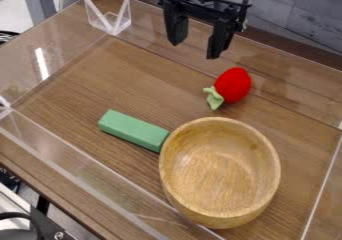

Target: Put the green stick in the brown bowl

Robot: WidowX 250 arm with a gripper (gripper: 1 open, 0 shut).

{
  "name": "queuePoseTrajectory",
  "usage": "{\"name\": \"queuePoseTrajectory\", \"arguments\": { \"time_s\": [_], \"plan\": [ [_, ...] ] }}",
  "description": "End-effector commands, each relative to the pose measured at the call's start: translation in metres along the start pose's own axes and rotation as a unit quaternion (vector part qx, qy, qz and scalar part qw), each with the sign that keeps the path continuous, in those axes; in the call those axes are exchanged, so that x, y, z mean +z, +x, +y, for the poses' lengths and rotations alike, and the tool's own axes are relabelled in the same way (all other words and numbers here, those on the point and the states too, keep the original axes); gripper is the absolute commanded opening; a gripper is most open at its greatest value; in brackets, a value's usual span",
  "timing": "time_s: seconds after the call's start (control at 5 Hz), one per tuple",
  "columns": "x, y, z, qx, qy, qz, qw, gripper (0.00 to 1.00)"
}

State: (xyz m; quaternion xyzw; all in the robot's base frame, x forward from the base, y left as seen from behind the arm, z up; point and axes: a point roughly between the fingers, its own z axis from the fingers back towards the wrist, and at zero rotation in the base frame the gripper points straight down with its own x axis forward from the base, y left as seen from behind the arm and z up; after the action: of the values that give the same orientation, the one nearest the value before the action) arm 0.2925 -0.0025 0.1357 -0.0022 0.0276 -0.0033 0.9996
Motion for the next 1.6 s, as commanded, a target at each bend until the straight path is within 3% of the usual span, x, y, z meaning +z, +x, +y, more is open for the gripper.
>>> {"name": "queuePoseTrajectory", "arguments": {
  "time_s": [0.0,0.2,0.4,0.6,1.0,1.2,1.4],
  "plan": [
    [-0.010,-0.006,0.004,-0.055,0.001,0.015,0.9984,1.00],
    [-0.017,-0.023,0.021,-0.178,0.016,0.032,0.9834,1.00],
    [-0.025,-0.040,0.043,-0.298,0.030,0.032,0.9535,1.00],
    [-0.034,-0.054,0.063,-0.397,0.046,0.034,0.9159,1.00],
    [-0.054,-0.071,0.079,-0.536,0.059,0.037,0.8411,1.00],
    [-0.065,-0.071,0.081,-0.572,0.059,0.036,0.8170,1.00],
    [-0.075,-0.069,0.082,-0.595,0.058,0.035,0.8010,1.00]
  ]
}}
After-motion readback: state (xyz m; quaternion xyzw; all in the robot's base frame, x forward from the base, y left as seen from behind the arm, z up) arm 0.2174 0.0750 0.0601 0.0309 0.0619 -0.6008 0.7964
